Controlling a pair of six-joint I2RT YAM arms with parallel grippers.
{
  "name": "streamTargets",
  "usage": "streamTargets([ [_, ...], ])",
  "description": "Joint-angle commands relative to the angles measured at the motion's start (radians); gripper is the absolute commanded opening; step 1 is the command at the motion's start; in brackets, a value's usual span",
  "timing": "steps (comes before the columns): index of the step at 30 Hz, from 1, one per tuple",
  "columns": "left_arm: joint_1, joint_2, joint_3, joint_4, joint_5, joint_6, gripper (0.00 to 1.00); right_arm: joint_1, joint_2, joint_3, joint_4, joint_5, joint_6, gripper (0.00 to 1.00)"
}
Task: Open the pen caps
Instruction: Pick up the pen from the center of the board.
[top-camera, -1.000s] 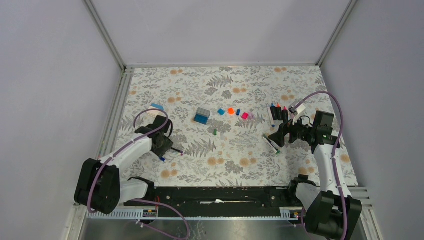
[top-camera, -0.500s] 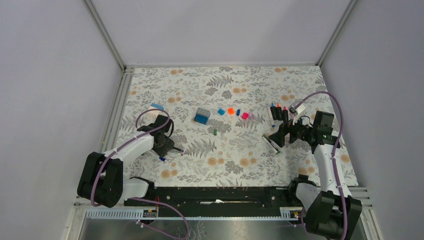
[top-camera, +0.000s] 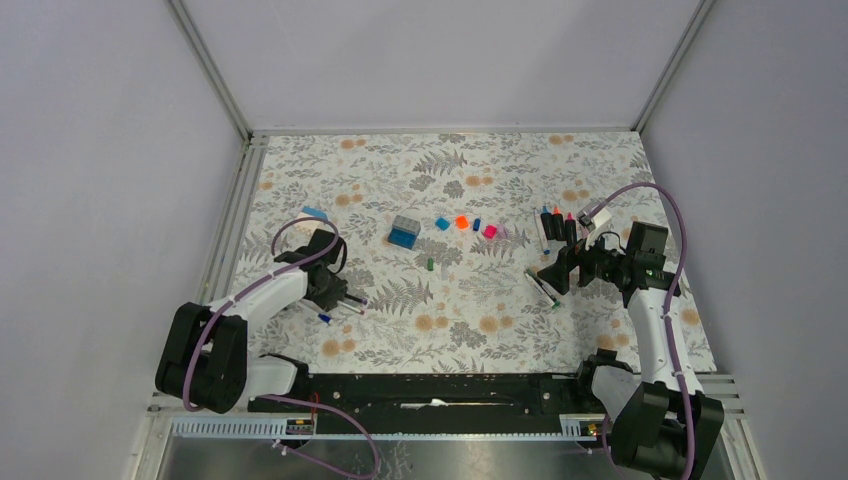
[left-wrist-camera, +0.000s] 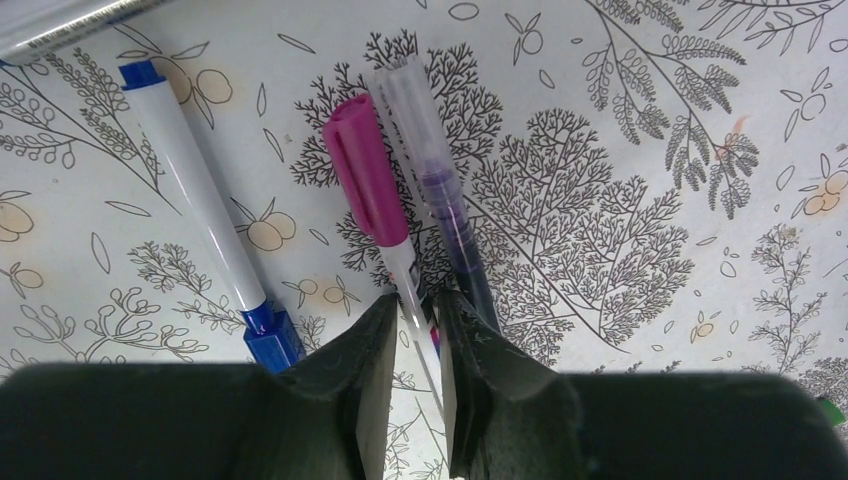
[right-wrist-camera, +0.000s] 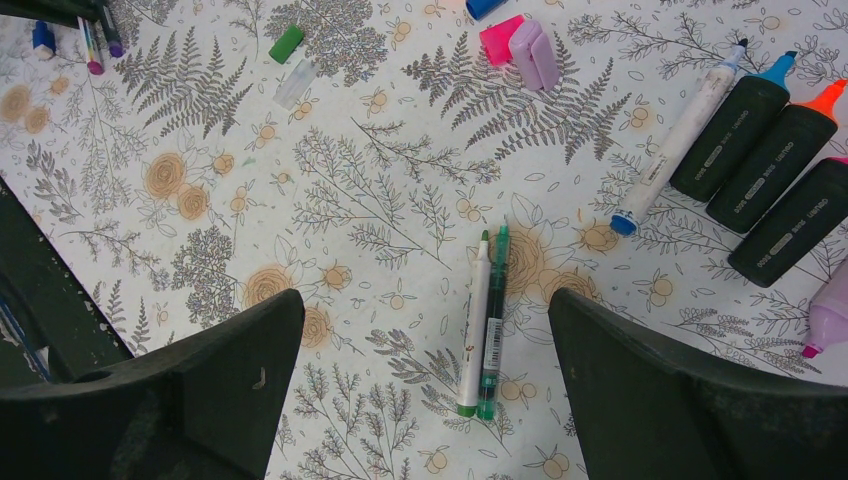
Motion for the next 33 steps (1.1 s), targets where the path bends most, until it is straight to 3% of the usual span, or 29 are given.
streamTargets([
  [1,0.004,0.003,-0.03,0.022,0.025,-0.005,0.23,-0.005,-0.006,0.002,0.023,0.005,-0.017,1.0],
  [26,0.005,-0.208,0.016,-0.062,0.0,0.032,0.06,-0.006,-0.012,0.006,0.021,0.005,-0.018,1.0],
  [33,0.004,-0.321,0.017,-0.053,0.082,0.11,0.0,-0.005,-0.009,0.006,0.011,-0.009,-0.033,1.0],
])
